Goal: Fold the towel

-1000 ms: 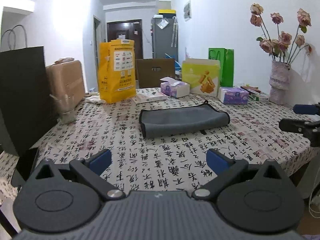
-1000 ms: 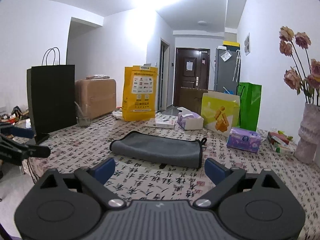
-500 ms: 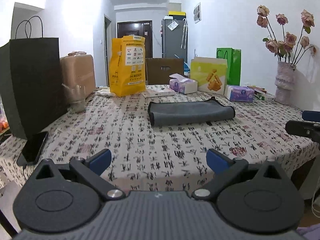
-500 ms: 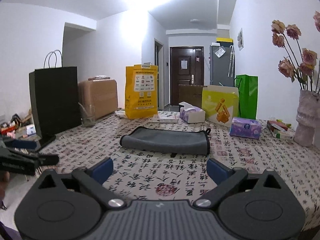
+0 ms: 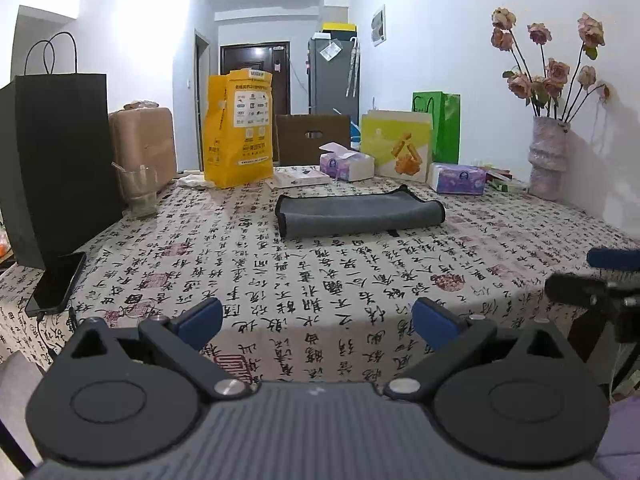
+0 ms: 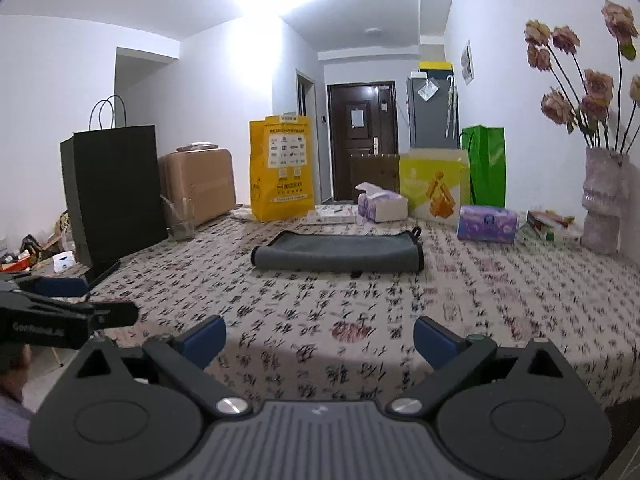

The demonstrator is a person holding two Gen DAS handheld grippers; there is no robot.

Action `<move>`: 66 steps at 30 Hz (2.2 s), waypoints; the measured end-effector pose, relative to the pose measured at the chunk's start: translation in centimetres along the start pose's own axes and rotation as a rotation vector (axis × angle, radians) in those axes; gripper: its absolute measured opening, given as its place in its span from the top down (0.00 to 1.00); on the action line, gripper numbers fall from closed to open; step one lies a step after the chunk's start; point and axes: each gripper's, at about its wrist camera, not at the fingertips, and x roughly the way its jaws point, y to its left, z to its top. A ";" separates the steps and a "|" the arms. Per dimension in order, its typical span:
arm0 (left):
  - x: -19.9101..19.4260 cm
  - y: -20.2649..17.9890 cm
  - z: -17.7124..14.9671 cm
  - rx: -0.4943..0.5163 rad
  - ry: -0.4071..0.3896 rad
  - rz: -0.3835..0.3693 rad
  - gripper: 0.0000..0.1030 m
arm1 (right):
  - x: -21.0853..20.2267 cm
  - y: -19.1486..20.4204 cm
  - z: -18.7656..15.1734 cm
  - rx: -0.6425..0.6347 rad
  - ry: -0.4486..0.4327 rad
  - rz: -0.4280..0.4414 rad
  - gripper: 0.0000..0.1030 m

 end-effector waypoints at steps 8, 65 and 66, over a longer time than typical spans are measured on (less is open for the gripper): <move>-0.1 -0.3 0.0 0.000 0.000 -0.004 0.00 | -0.3 0.1 -0.2 0.010 0.003 0.010 0.03; 0.2 -0.3 -0.2 0.001 0.010 -0.014 0.00 | 0.2 -0.2 -0.7 0.036 0.029 0.012 0.00; 0.2 -0.3 -0.2 0.001 0.010 -0.014 0.00 | 0.2 -0.2 -0.7 0.037 0.030 0.011 0.00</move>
